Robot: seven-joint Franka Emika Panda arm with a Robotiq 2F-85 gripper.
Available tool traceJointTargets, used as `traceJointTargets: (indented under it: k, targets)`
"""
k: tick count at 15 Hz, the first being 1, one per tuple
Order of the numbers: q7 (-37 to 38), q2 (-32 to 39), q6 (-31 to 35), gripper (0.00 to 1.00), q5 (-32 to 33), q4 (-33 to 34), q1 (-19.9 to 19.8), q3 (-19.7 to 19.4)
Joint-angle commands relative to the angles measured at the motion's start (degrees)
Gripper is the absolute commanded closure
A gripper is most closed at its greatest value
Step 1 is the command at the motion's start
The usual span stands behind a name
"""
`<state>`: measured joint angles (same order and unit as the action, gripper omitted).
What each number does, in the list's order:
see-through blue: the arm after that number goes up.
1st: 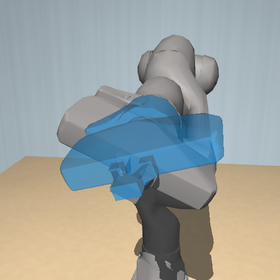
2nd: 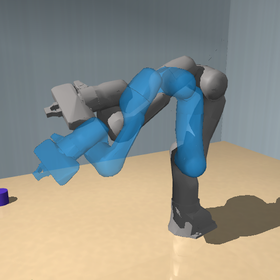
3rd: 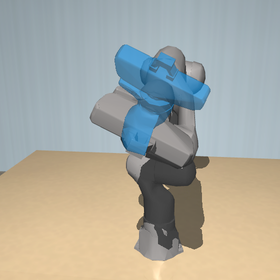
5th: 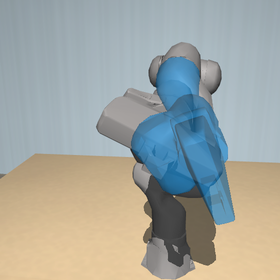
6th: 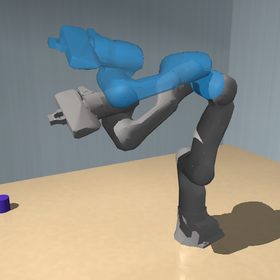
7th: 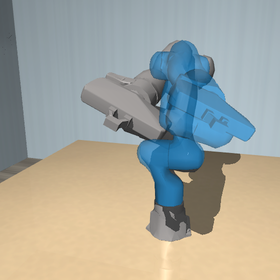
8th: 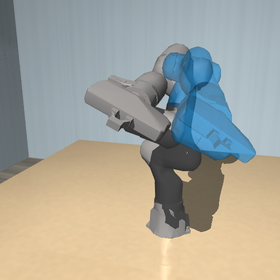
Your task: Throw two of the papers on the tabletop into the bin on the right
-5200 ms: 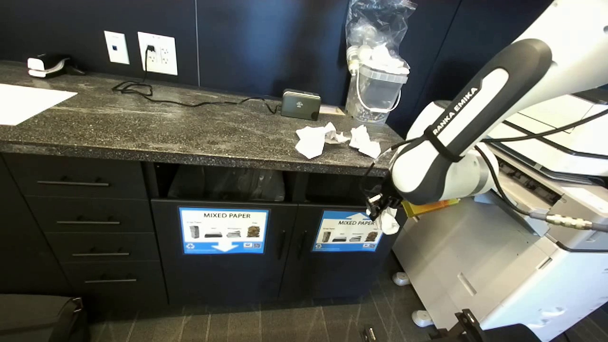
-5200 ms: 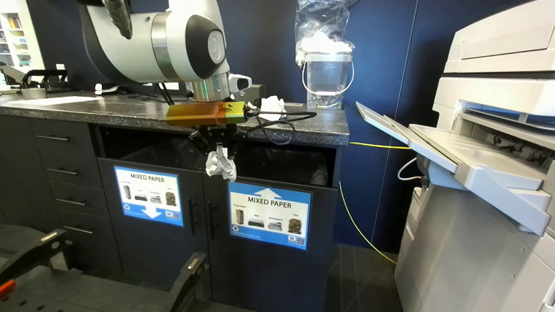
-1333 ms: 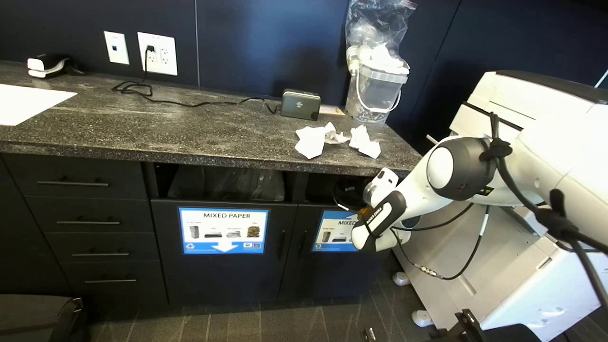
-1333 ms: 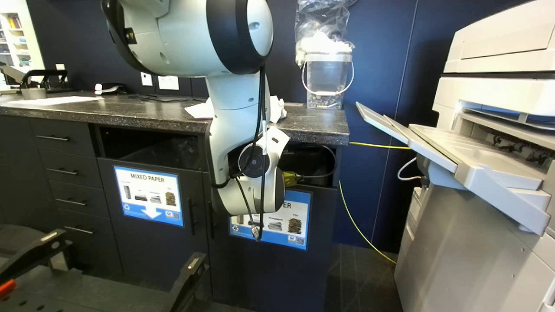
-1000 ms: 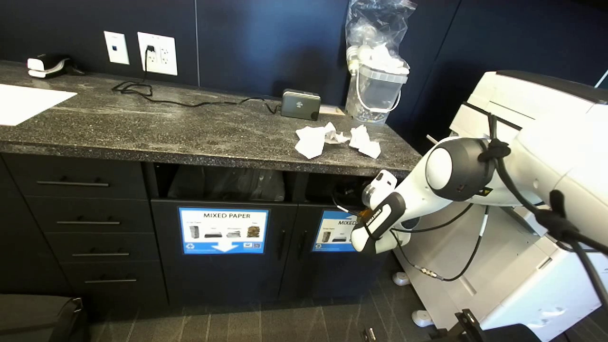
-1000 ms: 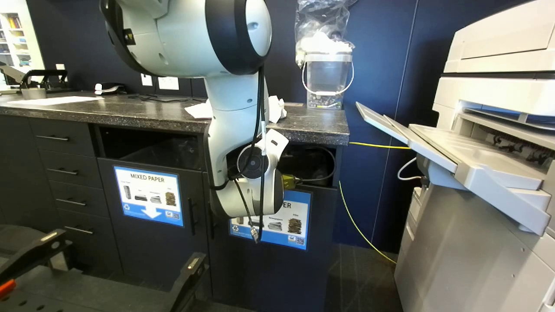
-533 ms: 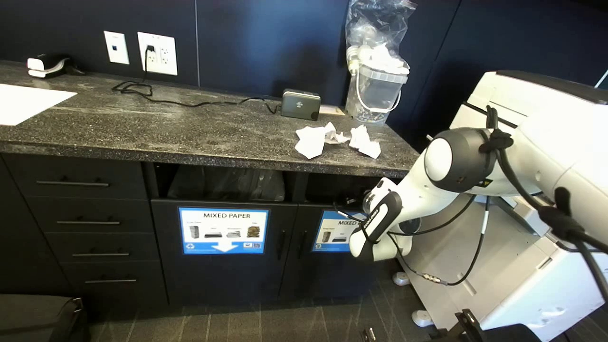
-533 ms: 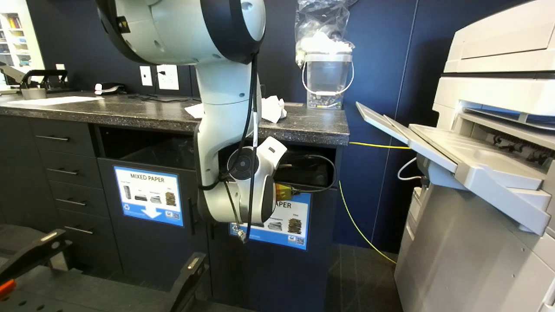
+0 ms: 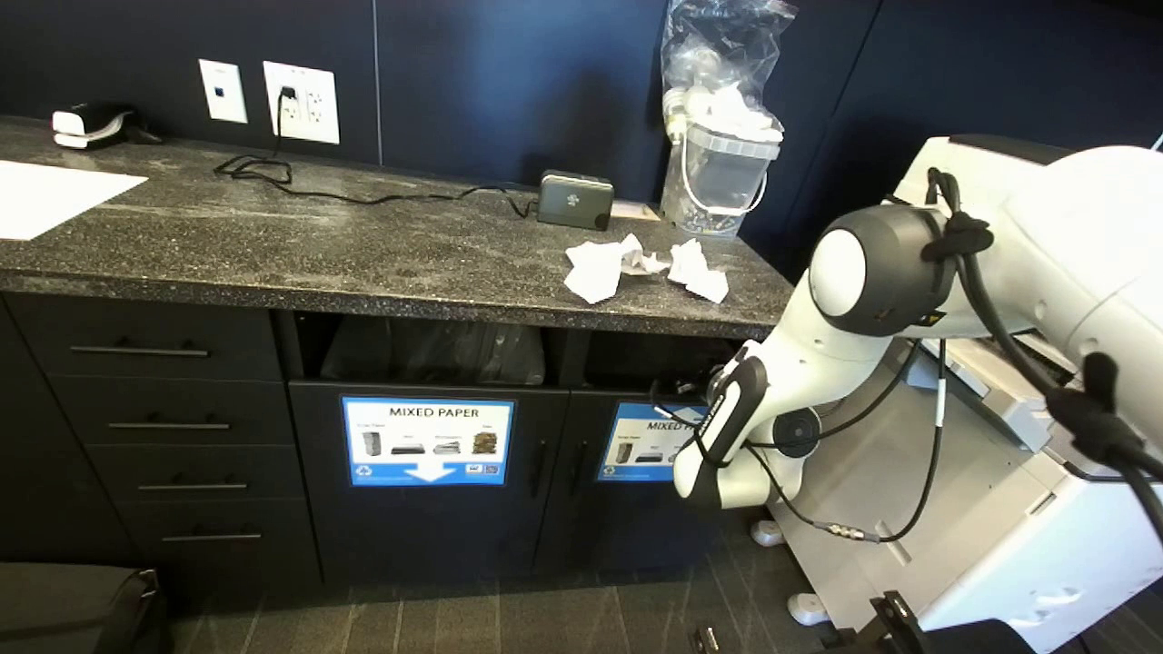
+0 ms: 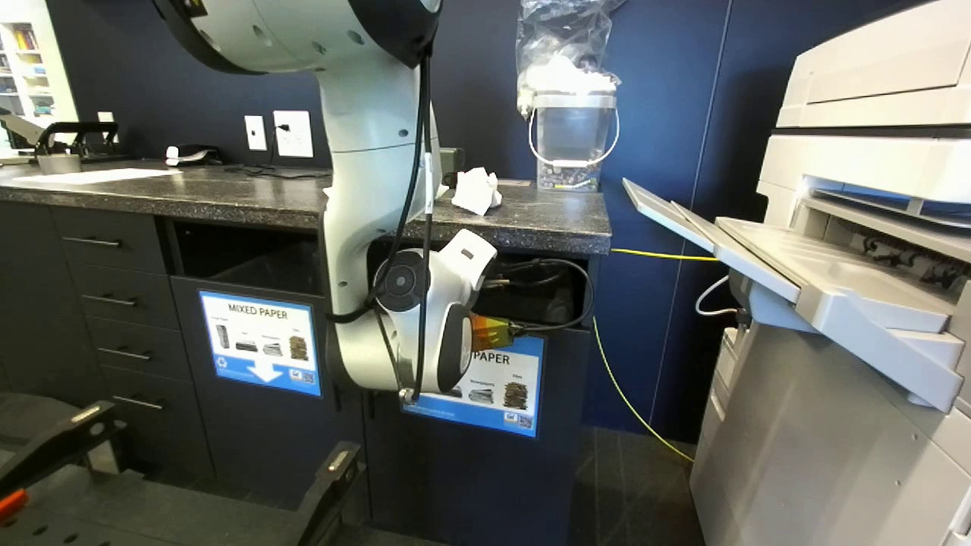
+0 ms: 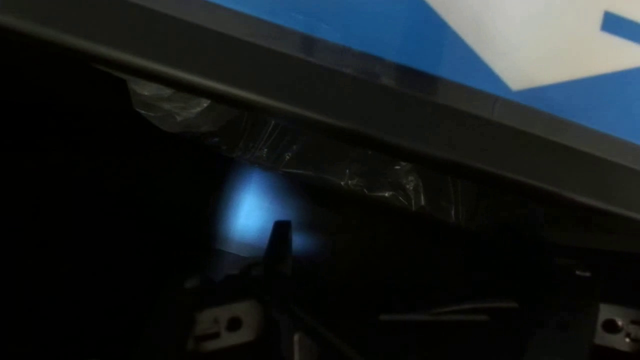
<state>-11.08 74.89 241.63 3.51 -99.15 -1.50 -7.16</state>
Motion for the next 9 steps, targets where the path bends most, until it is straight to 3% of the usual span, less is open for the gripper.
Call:
traceJointTargets:
  k: [1, 5, 9]
  targets:
    - [-1.3, -7.1, 2.7, 0.00, -1.0, -10.7, 1.6, -1.5]
    - [-2.1, -15.2, -1.9, 0.00, 0.2, -21.2, 1.8, -3.2]
    - [-4.4, -25.6, -11.3, 0.00, 0.1, -32.7, 2.9, -5.2]
